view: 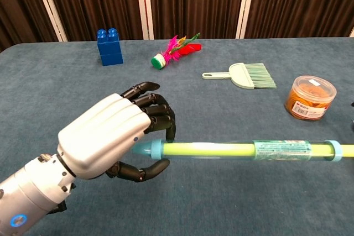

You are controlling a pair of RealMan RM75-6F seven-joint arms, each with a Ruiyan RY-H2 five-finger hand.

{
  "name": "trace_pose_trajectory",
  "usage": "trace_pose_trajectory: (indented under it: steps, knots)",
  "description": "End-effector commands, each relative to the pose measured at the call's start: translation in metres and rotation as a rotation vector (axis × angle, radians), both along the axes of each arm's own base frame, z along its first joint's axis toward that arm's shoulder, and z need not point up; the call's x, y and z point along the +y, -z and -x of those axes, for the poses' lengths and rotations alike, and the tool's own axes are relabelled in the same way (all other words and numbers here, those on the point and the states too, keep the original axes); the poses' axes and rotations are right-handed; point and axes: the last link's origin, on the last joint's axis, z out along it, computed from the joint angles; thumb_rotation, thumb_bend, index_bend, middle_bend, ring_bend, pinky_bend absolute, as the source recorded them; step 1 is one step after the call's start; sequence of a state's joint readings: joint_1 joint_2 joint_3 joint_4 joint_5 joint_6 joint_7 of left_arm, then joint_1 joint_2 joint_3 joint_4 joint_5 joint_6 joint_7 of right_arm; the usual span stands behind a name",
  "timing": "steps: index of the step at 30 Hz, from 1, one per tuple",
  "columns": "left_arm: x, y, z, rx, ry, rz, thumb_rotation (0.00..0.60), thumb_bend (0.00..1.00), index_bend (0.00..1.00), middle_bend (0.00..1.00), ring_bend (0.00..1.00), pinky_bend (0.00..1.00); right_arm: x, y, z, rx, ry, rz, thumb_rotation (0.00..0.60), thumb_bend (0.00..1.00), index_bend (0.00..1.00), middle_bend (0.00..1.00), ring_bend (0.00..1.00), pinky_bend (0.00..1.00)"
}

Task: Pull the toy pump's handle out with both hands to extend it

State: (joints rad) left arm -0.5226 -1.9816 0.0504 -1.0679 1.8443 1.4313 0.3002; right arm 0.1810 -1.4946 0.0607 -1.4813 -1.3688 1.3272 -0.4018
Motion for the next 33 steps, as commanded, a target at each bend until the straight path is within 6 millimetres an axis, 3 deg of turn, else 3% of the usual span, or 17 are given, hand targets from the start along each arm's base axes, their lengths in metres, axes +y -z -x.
trace_pose_trajectory:
  steps: [1, 9, 17, 33]
  knots:
    - [-0.002, -0.007, 0.002, -0.014, 0.014, 0.003, 0.600, 0.47, 0.71, 0.33, 0.20, 0.10, -0.006, -0.007, 0.006, 0.004, 0.020, 0.019, 0.600, 0.58, 0.78, 0.16, 0.01, 0.00]
    - [-0.013, -0.033, 0.007, -0.131, -0.003, 0.122, 0.600, 0.47, 0.71, 0.34, 0.21, 0.10, -0.021, -0.025, 0.015, -0.001, 0.047, 0.058, 0.600, 0.58, 0.78, 0.16, 0.01, 0.00]
    - [-0.017, -0.052, 0.009, -0.178, -0.002, 0.122, 0.600, 0.47, 0.72, 0.34, 0.21, 0.10, -0.029, -0.035, 0.023, 0.017, 0.065, 0.077, 0.600, 0.57, 0.78, 0.16, 0.01, 0.00]
    - [-0.025, -0.073, 0.020, -0.208, 0.004, 0.111, 0.600, 0.47, 0.72, 0.35, 0.21, 0.10, -0.044, -0.058, 0.037, 0.032, 0.106, 0.139, 0.600, 0.57, 0.78, 0.16, 0.01, 0.00]
